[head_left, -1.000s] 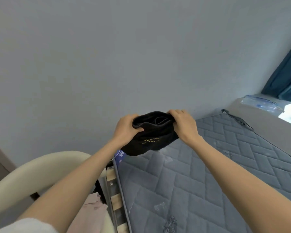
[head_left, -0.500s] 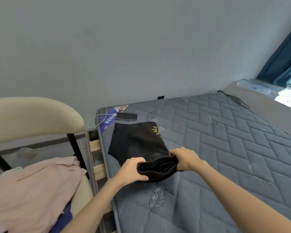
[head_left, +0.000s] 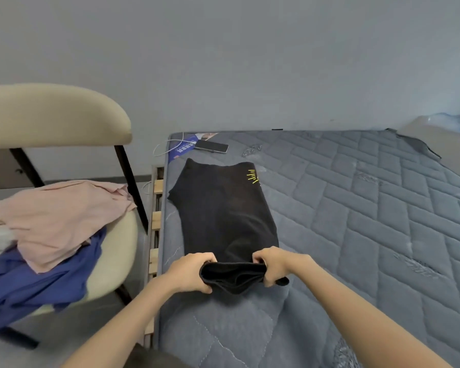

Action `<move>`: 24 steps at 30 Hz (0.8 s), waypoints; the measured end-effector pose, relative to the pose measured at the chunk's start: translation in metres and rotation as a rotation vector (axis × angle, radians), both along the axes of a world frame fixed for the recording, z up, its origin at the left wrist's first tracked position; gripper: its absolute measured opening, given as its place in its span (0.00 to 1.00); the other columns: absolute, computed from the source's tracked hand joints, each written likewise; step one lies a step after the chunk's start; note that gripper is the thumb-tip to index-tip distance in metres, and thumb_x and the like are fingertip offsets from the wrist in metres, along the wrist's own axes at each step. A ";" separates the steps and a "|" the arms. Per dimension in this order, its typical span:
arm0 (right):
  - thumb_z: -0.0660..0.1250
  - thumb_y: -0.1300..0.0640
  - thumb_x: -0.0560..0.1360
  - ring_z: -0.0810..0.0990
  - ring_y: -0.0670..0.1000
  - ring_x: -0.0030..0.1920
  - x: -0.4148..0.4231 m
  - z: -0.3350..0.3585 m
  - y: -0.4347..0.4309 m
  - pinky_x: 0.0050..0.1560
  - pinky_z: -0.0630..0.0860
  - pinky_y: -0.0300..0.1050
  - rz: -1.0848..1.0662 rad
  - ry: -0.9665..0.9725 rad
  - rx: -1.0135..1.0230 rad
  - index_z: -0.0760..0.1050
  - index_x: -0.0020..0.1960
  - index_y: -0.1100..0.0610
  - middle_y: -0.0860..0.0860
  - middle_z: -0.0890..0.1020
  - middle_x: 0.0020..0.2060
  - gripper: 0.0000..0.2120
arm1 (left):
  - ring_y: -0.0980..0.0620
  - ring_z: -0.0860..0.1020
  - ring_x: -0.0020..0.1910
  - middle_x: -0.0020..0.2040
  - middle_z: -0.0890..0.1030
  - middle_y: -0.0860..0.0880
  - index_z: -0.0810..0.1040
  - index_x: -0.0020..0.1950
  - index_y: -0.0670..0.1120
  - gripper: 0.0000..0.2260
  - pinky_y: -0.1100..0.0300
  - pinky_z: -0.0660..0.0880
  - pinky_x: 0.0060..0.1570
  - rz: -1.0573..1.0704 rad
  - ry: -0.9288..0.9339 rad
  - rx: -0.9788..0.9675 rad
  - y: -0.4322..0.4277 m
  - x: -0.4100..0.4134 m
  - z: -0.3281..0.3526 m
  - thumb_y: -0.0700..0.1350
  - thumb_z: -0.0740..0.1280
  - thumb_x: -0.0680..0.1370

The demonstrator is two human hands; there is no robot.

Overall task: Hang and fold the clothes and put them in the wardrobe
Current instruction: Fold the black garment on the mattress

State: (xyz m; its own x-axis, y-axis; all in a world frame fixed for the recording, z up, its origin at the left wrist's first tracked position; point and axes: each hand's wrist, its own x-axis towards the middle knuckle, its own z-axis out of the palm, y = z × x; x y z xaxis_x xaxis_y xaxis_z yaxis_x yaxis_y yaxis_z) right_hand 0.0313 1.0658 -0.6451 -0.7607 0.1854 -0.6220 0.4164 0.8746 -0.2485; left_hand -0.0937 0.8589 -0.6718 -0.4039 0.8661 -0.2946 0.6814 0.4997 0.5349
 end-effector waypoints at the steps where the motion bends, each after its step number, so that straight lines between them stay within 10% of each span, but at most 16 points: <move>1: 0.72 0.60 0.65 0.72 0.51 0.38 0.009 -0.002 -0.002 0.31 0.69 0.42 -0.014 -0.006 -0.004 0.66 0.47 0.53 0.48 0.72 0.37 0.17 | 0.53 0.76 0.46 0.49 0.74 0.57 0.67 0.42 0.58 0.16 0.54 0.75 0.44 -0.019 0.031 -0.040 -0.001 0.010 0.000 0.48 0.74 0.65; 6: 0.74 0.54 0.66 0.76 0.56 0.57 0.054 -0.015 -0.006 0.50 0.76 0.47 0.056 -0.014 0.116 0.57 0.75 0.54 0.54 0.76 0.58 0.42 | 0.51 0.76 0.44 0.62 0.68 0.58 0.67 0.49 0.52 0.14 0.59 0.69 0.39 -0.142 0.165 -0.197 0.003 0.053 0.004 0.48 0.70 0.68; 10: 0.72 0.55 0.64 0.79 0.54 0.42 0.081 -0.019 -0.011 0.40 0.76 0.47 0.046 -0.138 0.028 0.77 0.54 0.58 0.52 0.80 0.41 0.19 | 0.57 0.74 0.38 0.39 0.75 0.59 0.68 0.48 0.57 0.14 0.64 0.70 0.38 -0.199 -0.039 -0.310 0.004 0.081 0.000 0.46 0.71 0.70; 15: 0.70 0.57 0.65 0.72 0.54 0.35 0.097 -0.019 -0.012 0.33 0.65 0.43 -0.007 -0.160 -0.041 0.70 0.36 0.58 0.51 0.73 0.31 0.09 | 0.61 0.75 0.34 0.39 0.76 0.58 0.72 0.54 0.50 0.15 0.73 0.69 0.34 -0.140 -0.321 -0.224 -0.003 0.095 0.004 0.39 0.71 0.71; 24: 0.70 0.54 0.70 0.76 0.51 0.49 0.066 0.006 0.014 0.46 0.74 0.44 -0.235 0.478 0.025 0.74 0.63 0.53 0.52 0.78 0.54 0.21 | 0.60 0.77 0.52 0.54 0.78 0.57 0.73 0.62 0.50 0.19 0.66 0.74 0.53 0.329 -0.386 0.207 -0.005 0.056 0.020 0.46 0.72 0.73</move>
